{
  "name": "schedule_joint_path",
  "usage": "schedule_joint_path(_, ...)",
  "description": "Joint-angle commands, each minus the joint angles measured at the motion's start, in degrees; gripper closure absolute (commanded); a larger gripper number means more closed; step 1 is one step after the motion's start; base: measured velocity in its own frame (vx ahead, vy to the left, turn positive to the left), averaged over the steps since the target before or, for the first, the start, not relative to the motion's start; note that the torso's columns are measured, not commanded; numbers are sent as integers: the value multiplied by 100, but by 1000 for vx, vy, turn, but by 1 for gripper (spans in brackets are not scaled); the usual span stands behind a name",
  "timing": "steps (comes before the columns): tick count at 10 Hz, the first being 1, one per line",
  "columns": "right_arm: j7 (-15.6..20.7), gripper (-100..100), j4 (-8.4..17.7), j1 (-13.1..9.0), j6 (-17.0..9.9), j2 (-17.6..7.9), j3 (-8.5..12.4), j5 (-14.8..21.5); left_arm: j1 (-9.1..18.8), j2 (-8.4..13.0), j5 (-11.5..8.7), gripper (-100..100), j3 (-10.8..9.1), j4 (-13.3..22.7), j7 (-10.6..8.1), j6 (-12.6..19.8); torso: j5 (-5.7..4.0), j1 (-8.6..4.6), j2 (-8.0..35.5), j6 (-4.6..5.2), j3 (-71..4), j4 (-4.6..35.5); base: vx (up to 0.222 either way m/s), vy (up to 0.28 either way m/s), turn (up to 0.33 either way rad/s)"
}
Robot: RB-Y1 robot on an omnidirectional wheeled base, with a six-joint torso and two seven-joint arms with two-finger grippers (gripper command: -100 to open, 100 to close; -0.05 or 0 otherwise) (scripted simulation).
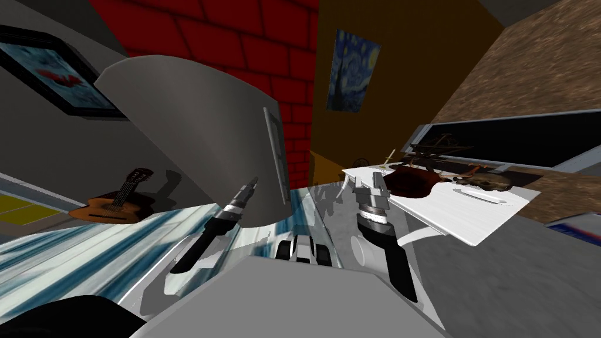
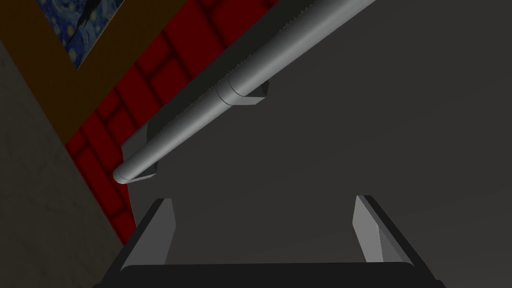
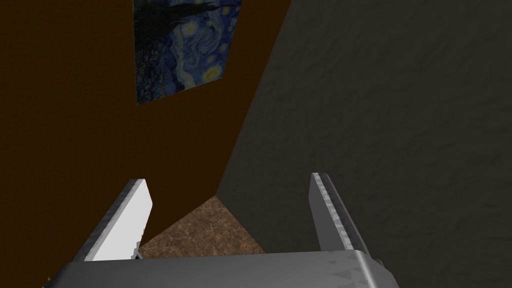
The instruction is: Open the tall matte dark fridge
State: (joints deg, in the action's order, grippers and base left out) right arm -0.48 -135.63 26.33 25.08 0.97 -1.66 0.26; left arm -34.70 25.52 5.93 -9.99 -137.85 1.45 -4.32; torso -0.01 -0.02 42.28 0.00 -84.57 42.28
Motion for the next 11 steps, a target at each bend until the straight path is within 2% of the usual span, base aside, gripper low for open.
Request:
schedule_joint_path(1, 0, 0, 0, 0, 0, 0, 0, 0, -92, 299, 28, -100, -115, -87, -68, 313, 1, 2, 0, 0, 0, 0, 91, 1, -81)
schedule_joint_path(7, 0, 0, 0, 0, 0, 0, 0, 0, -335, 1088, 114, -100, -443, -236, -247, 1084, 2, 5, 4, 0, 2, 1, 109, 13, -82)
schedule_joint_path(11, 0, 0, 0, 0, 0, 0, 0, 0, -494, 1521, 185, -100, -669, -441, -368, 1599, 2, 6, -4, 0, -2, -1, 113, 2, -88)
